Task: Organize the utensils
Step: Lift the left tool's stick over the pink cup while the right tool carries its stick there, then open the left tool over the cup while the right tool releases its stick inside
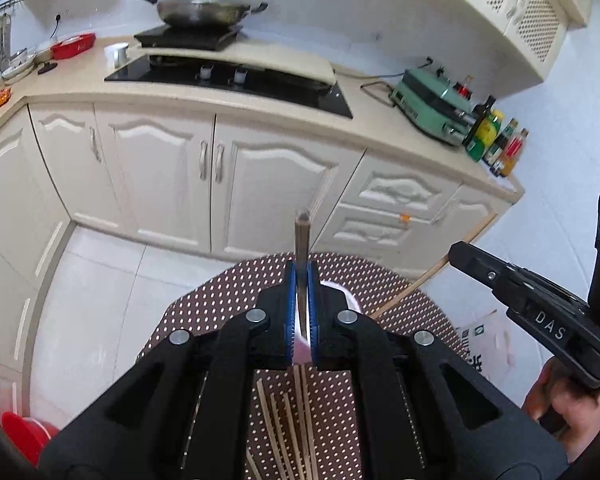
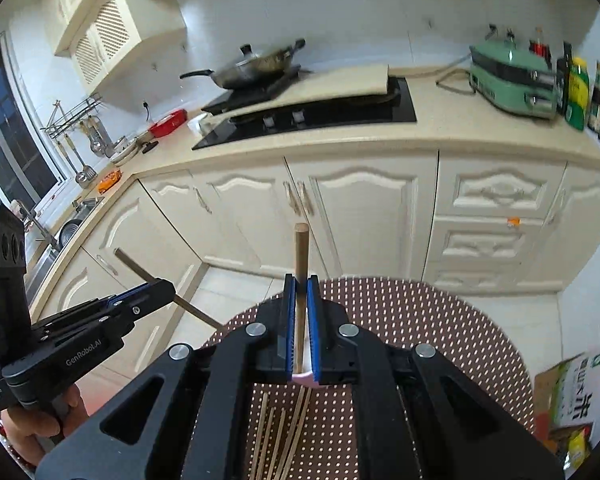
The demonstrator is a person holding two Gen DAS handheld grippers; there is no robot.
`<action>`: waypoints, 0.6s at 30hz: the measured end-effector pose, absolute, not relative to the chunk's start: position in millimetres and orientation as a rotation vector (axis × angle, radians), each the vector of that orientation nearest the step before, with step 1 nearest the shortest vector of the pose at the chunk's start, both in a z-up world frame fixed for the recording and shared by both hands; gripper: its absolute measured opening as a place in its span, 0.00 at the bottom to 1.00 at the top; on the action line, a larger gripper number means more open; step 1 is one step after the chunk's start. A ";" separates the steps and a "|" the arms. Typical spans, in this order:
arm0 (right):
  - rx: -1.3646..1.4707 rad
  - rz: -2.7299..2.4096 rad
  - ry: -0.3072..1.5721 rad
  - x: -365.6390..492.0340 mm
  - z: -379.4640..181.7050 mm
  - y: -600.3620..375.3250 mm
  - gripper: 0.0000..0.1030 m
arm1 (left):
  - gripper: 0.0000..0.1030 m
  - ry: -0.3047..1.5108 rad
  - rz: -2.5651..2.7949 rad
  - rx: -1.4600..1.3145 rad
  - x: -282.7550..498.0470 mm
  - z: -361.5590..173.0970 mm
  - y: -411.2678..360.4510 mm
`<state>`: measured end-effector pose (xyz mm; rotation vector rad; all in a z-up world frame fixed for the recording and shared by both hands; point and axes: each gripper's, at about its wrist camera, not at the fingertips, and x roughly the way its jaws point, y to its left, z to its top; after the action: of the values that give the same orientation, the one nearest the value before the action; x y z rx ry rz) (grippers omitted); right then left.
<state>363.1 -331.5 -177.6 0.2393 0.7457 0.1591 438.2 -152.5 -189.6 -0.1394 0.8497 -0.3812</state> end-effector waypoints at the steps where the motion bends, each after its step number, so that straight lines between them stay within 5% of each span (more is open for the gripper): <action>1: 0.250 0.160 0.755 363.3 -180.1 -332.0 0.05 | 0.06 0.856 -0.378 -0.138 437.6 -191.8 -152.6; 15: 0.342 0.142 0.857 357.4 -214.1 -332.8 0.05 | 0.08 0.927 -0.376 -0.115 434.1 -209.1 -154.7; 18: 0.360 0.139 0.873 356.3 -216.8 -332.4 0.05 | 0.16 0.947 -0.374 -0.105 433.2 -212.2 -154.6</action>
<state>356.3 -332.4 -216.8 0.3598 0.8728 0.1390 433.2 -154.6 -212.2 -0.1048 0.9474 -0.3738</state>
